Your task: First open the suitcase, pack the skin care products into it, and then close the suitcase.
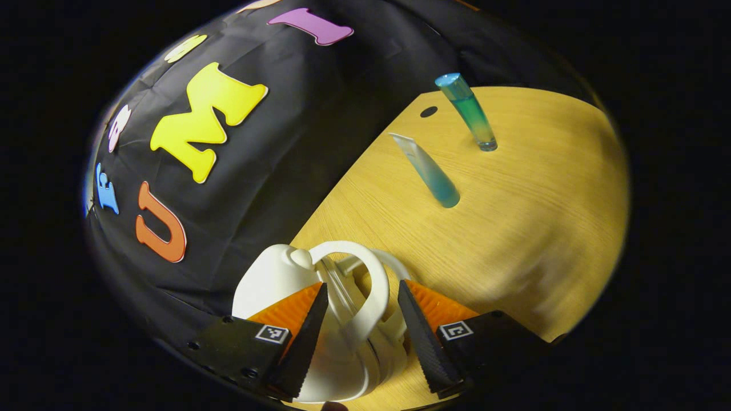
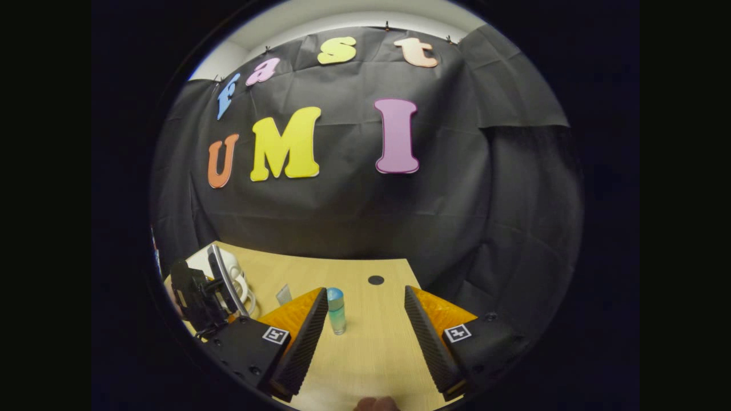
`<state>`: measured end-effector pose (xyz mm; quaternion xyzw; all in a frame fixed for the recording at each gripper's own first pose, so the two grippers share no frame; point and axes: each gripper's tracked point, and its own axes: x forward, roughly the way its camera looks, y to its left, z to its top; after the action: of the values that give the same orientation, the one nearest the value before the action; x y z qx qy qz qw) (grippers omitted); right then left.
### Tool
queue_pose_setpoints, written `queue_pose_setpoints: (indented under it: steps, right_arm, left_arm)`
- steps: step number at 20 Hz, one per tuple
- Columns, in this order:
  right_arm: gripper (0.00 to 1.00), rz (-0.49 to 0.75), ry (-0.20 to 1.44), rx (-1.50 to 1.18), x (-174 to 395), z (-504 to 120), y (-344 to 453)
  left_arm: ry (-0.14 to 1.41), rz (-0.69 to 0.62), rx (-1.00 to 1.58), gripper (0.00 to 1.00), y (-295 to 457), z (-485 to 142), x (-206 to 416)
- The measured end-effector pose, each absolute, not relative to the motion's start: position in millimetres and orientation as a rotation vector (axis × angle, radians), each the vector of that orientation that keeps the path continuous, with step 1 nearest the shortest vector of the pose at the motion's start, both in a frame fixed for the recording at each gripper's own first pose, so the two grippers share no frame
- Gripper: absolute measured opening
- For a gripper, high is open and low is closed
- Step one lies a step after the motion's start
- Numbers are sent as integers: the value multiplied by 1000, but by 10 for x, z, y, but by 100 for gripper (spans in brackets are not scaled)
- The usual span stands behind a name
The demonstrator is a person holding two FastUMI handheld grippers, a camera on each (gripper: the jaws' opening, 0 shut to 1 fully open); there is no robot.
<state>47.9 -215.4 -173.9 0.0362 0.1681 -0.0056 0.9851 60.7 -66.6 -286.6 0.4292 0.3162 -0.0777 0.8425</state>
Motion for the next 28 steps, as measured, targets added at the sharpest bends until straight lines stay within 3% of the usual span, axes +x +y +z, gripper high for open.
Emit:
queue_pose_setpoints:
  steps: [2,7,11,17,23,28]
  right_arm:
    - [80,-11,330,70,484,-1726,-2205]
    - [79,-22,340,76,430,-1770,-2223]
    - [80,-19,340,70,374,-1707,-2127]
    - [80,-8,298,58,381,-1470,-1890]
    - [80,39,243,35,442,-1049,-1350]
    - [80,104,194,20,472,-621,-698]
  left_arm:
    - [687,-154,935,77,-632,-2903,669]
    - [730,-135,969,45,-505,-2987,767]
    - [750,-174,955,35,-607,-3013,716]
    - [630,-162,812,4,-564,-2517,773]
    - [404,-71,497,3,-66,-1469,813]
    - [257,-25,340,3,976,-777,883]
